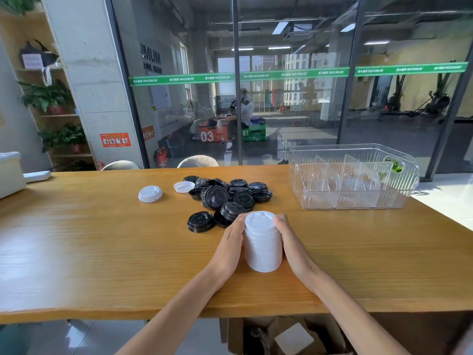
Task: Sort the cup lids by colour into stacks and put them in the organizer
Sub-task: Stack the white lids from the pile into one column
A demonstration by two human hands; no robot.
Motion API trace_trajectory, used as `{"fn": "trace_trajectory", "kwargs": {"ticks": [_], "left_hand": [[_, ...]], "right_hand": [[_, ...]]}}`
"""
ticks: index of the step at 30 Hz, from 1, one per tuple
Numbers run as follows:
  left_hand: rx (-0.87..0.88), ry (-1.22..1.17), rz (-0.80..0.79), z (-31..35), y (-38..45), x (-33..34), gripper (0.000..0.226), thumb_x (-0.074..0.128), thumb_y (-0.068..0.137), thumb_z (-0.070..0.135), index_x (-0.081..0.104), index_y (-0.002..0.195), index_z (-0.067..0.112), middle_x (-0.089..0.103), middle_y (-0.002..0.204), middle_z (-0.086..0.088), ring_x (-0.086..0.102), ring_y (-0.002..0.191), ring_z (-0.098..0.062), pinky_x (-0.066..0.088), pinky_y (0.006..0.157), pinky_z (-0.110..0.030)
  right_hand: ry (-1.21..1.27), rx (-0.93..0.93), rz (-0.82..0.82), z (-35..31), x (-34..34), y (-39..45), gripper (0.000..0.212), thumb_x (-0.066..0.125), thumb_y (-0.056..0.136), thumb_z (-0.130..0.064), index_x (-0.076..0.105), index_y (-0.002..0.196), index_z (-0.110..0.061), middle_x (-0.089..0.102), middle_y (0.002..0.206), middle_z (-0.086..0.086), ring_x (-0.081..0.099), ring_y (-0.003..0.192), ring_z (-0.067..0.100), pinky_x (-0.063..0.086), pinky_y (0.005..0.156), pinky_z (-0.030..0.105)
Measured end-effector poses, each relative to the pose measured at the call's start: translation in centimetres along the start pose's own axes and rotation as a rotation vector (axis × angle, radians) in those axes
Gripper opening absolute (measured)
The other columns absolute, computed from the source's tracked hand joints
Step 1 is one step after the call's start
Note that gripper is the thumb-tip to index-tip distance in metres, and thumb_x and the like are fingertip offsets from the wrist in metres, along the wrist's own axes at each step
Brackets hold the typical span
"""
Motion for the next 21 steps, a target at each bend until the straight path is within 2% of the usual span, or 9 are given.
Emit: {"fn": "trace_trajectory", "kwargs": {"ticks": [3,9,12,15,21], "left_hand": [[-0.012,-0.025,0.0,-0.1,-0.1,0.0,0.048,0.024,0.118,0.037,0.069,0.133,0.044,0.072,0.133,0.021,0.063,0.126,0.004,0.043,0.104,-0.031],[-0.026,-0.049,-0.012,-0.5,-0.2,0.0,0.043,0.028,0.117,0.048,0.069,0.131,0.053,0.07,0.135,0.025,0.061,0.126,0.008,0.042,0.106,-0.031],[-0.046,-0.067,-0.001,-1.1,0.1,0.0,0.043,0.029,0.116,0.052,0.07,0.123,0.061,0.07,0.132,0.03,0.061,0.123,0.013,0.042,0.107,-0.03],[-0.064,-0.062,0.0,-1.5,0.5,0.1,0.047,0.027,0.115,0.053,0.071,0.112,0.068,0.071,0.125,0.034,0.061,0.117,0.017,0.04,0.102,-0.022],[-0.045,-0.042,-0.021,-1.5,0.3,0.3,0.047,0.022,0.114,0.055,0.066,0.114,0.072,0.068,0.123,0.039,0.059,0.114,0.021,0.039,0.099,-0.02]], "right_hand": [[0.008,0.014,-0.005,0.1,0.0,0.0,0.059,0.052,0.096,-0.076,0.057,0.141,-0.037,0.066,0.137,-0.008,0.061,0.132,0.021,0.047,0.107,0.046],[0.0,0.034,-0.055,-0.1,0.3,-0.5,0.089,0.051,0.085,-0.093,0.046,0.157,-0.041,0.053,0.152,-0.017,0.047,0.14,0.004,0.035,0.12,0.041],[-0.011,0.037,-0.074,-0.3,0.5,-0.5,0.087,0.05,0.088,-0.09,0.044,0.158,-0.038,0.05,0.157,-0.014,0.045,0.14,0.003,0.034,0.121,0.041],[-0.018,0.031,-0.076,-0.4,0.8,-0.6,0.088,0.05,0.089,-0.089,0.044,0.158,-0.037,0.05,0.159,-0.012,0.047,0.14,0.005,0.035,0.121,0.041],[0.001,0.019,-0.083,-0.7,0.8,-0.9,0.097,0.051,0.082,-0.095,0.045,0.158,-0.035,0.051,0.159,-0.009,0.048,0.137,0.003,0.036,0.121,0.041]]}}
Point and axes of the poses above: each hand's wrist, its own y-axis towards the middle knuckle, its own x-axis out of the palm, z = x × y, the point moved 8 cm from there along y, towards the middle knuckle
